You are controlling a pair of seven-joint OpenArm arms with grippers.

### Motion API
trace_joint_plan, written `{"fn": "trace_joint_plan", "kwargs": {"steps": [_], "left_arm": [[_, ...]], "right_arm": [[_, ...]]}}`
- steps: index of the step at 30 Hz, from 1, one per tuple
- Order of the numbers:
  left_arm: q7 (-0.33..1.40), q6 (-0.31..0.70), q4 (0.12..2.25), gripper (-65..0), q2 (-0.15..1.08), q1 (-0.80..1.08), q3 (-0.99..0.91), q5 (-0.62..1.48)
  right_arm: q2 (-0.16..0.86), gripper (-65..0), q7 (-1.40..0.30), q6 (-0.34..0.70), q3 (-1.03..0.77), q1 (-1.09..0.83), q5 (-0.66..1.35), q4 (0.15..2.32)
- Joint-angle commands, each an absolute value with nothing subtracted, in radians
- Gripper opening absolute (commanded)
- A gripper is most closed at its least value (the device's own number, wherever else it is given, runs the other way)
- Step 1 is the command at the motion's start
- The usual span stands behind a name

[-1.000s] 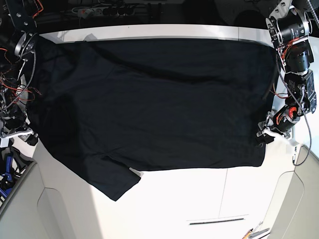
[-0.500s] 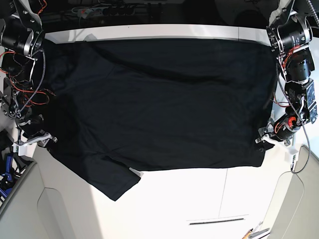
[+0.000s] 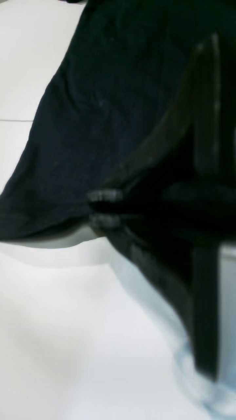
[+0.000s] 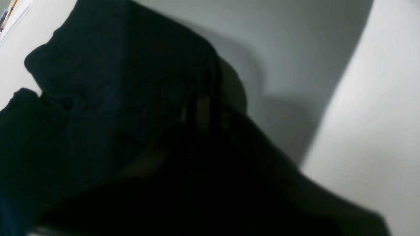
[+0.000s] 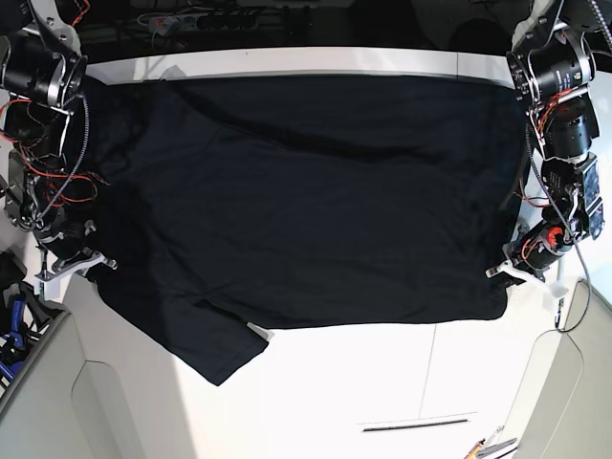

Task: Fold the T-shirt properly
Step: 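Grasp the shirt's side edges midway with both grippers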

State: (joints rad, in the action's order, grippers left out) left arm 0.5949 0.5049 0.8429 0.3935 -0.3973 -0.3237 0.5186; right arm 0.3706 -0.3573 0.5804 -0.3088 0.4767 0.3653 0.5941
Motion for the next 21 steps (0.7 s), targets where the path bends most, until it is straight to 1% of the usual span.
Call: {"fn": "trace_joint_plan", "kwargs": {"steps": [1, 6, 9, 12, 14, 21], "left_arm": [[0.591, 0.514, 0.855, -65.0, 0.41, -0.437, -0.326, 0.533], [0.663, 0.601, 0.863, -65.0, 0.422, -0.48, -0.326, 0.54], [0.714, 0.648, 0.899, -65.0, 0.439, -0.479, -0.326, 0.593], [0.819, 0.67, 0.938, -65.0, 0.446, -0.474, -0.326, 0.651], [0.855, 0.678, 0.961, -65.0, 0.451, -0.466, -0.326, 0.688], [0.948, 0.678, 1.103, -65.0, 0.526, -0.385, -0.327, 0.795]], "right_arm": [[0.38, -65.0, -0.408, 0.577, -0.306, 0.49, 0.348, 0.618], [0.38, -65.0, -0.519, 0.577, -0.306, 0.49, 0.349, 0.743], [0.385, -65.0, -0.598, 0.577, -0.307, 0.489, 0.363, 0.827], [0.397, -65.0, -0.69, 0.577, -0.307, 0.484, 0.432, 0.894], [0.405, -65.0, -0.738, 0.582, -0.307, 0.476, 0.486, 0.925], [0.433, -65.0, -0.817, 0.583, -0.308, 0.35, 0.607, 1.079]]}}
